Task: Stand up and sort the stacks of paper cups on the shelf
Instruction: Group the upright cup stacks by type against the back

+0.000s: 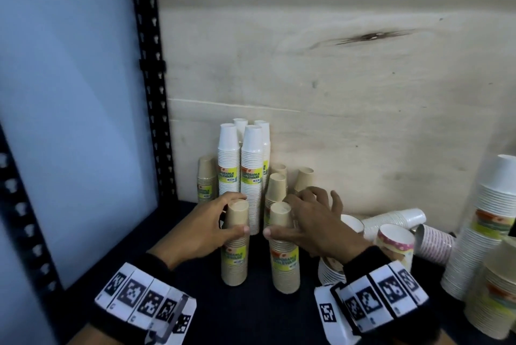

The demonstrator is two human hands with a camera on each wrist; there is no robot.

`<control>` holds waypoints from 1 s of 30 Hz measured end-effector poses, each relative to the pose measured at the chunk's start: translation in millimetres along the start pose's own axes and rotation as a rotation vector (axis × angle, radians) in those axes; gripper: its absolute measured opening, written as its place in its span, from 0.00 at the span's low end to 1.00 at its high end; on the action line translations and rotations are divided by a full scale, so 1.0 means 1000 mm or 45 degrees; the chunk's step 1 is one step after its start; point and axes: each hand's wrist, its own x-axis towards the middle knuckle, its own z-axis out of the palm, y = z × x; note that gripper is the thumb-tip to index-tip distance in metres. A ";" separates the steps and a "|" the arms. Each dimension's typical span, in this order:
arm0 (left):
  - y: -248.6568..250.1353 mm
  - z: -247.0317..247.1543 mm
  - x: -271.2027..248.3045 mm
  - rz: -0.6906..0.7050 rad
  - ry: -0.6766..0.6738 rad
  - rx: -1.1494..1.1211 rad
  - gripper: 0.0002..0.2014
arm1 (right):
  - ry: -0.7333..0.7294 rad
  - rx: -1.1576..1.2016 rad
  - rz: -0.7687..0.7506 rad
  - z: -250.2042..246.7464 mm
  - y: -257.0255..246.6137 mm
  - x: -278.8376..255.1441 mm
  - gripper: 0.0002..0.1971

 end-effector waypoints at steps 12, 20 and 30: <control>-0.050 -0.049 -0.011 -0.257 0.181 0.198 0.28 | 0.035 0.119 -0.025 0.036 -0.062 0.063 0.38; -0.065 -0.056 -0.009 -0.279 0.273 0.107 0.23 | 0.099 0.159 0.011 0.047 -0.077 0.072 0.40; -0.061 -0.052 -0.010 -0.262 0.205 0.088 0.31 | 0.099 0.180 0.105 0.052 -0.077 0.067 0.44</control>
